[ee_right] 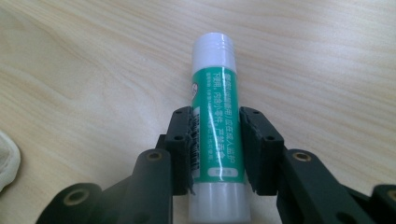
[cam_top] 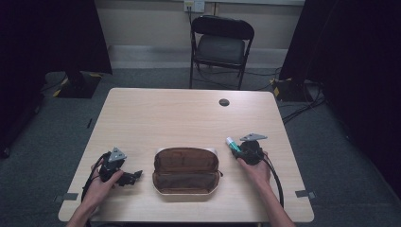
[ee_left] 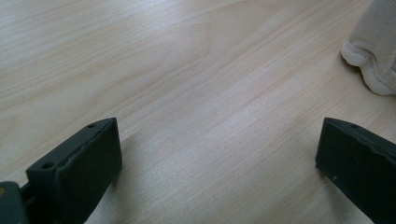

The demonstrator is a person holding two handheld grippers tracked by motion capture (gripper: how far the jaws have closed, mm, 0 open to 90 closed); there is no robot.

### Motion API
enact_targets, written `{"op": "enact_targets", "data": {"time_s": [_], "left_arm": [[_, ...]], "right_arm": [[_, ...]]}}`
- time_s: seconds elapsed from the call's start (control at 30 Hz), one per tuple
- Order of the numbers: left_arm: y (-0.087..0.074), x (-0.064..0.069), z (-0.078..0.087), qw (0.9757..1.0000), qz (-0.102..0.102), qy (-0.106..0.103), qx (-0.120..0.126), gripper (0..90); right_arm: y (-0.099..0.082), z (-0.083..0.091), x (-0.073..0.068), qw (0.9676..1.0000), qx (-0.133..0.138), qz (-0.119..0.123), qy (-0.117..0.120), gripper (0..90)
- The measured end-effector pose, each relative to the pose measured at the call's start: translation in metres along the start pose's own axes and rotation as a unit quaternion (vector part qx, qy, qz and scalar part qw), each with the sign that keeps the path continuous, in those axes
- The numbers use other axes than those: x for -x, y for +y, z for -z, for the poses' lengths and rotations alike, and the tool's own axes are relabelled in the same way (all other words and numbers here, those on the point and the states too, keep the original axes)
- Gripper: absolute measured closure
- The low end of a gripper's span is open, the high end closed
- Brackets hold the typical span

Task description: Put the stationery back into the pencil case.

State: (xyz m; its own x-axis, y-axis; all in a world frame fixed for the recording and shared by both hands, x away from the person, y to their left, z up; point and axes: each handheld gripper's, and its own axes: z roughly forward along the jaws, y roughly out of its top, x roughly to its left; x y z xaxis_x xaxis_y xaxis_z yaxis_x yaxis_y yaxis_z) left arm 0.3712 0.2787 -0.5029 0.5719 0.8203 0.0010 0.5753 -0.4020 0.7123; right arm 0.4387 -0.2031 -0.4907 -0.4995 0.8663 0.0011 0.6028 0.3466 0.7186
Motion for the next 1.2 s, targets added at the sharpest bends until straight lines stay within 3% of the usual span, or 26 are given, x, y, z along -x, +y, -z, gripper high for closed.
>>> {"op": "enact_targets", "data": {"time_s": [0.7,0.97,1.2], "left_arm": [[-0.001,0.001,0.000,1.0000,0.002,0.000,0.002,0.0],[-0.001,0.001,0.000,1.0000,0.001,0.000,0.002,0.0],[-0.001,0.001,0.001,1.0000,0.004,0.002,0.003,0.0]], "right_arm": [[0.006,0.036,-0.007,0.9987,0.042,-0.008,0.029,66.3],[0.011,0.046,-0.012,0.9977,0.052,0.002,0.042,66.3],[0.021,0.058,-0.020,0.9954,0.078,0.012,0.054,66.2]]}}
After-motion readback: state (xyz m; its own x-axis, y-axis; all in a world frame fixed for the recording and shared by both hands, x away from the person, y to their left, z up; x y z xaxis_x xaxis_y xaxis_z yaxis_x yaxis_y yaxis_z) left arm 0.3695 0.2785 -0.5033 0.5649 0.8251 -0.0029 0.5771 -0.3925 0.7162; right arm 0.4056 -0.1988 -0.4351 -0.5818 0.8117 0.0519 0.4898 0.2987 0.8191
